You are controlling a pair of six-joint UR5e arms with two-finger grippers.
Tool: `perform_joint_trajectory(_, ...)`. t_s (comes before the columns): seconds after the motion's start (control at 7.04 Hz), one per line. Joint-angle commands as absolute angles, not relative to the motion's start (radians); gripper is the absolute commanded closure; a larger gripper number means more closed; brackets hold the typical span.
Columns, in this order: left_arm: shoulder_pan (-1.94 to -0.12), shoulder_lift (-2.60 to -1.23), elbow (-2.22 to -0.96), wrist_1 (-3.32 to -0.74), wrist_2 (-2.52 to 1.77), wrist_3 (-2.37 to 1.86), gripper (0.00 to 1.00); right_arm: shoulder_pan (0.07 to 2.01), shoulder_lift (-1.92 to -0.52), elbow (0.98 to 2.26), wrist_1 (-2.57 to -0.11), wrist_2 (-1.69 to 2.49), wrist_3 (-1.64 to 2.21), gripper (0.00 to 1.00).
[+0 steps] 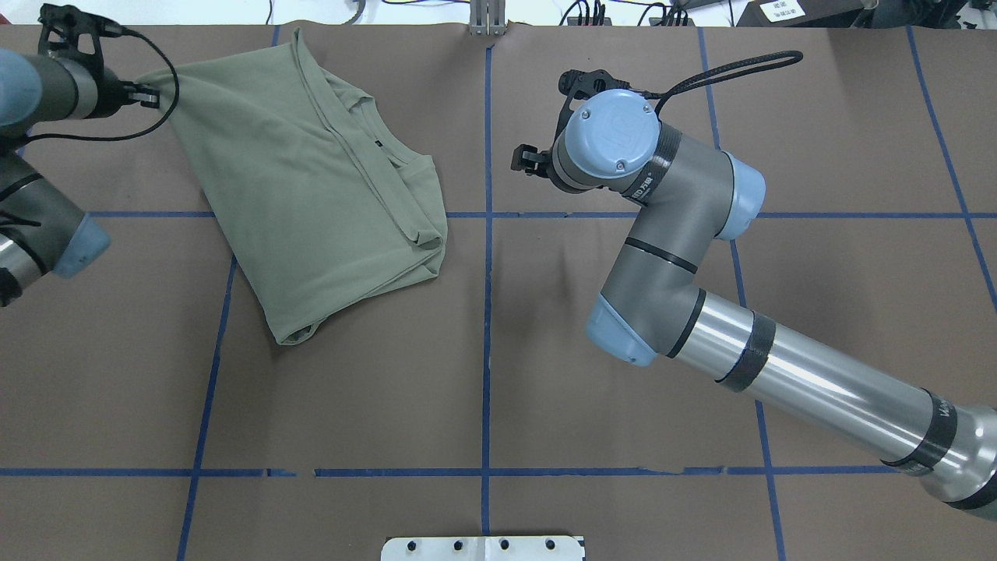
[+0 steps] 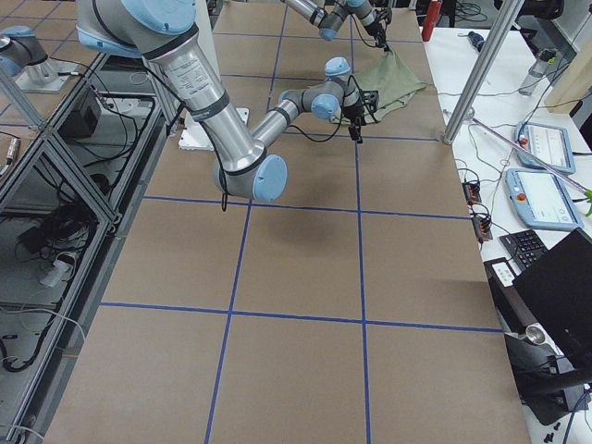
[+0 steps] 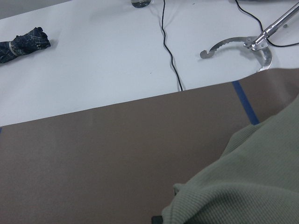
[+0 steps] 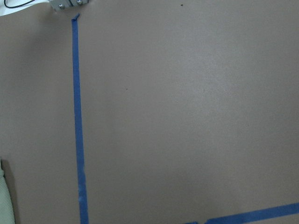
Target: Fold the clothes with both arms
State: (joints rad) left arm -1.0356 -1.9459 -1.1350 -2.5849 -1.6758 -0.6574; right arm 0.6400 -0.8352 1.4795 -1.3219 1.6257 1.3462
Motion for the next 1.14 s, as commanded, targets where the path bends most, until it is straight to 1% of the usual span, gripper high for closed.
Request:
perform_joint_trajectory(0.0,-1.07,-1.913,-1.147,-2.619,-1.803,-0.499,0.0,0.635,-0.743,1.406,-1.327,1.615,1.379,0.0)
perform_joint_trajectory(0.14,-1.093,-1.91,-1.163,-2.623,-1.897,-0.5,0.0,0.618,-0.601,1.249,-1.324,1.574,1.417,0.0)
perform_joint_trajectory(0.28,-1.094,-1.875,-1.207,-2.623,-1.899,-0.503,0.0,0.605,-0.495,1.107,-1.28,1.554,1.477,0.0)
perform_joint_trajectory(0.43,-1.094,-1.844,-1.248,-2.623,-1.901,-0.505,0.0,0.592,-0.467,0.998,-1.143,1.519,1.48,0.01)
perform_joint_trajectory(0.57,-1.094,-1.83,-1.264,-2.623,-1.901,-0.505,0.0,0.566,-0.418,0.889,-1.055,1.467,1.48,0.05)
perform_joint_trajectory(0.71,-1.095,-1.825,-1.273,-2.623,-1.901,-0.505,0.0,0.539,-0.357,0.765,-0.993,1.406,1.474,0.13)
perform_joint_trajectory(0.85,-1.095,-1.819,-1.276,-2.623,-1.901,-0.505,0.0,0.523,-0.35,0.735,-0.98,1.381,1.465,0.18)
perform_joint_trajectory(0.99,-1.095,-1.818,-1.276,-2.623,-1.901,-0.505,0.0,0.517,-0.35,0.71,-0.98,1.355,1.413,0.19)
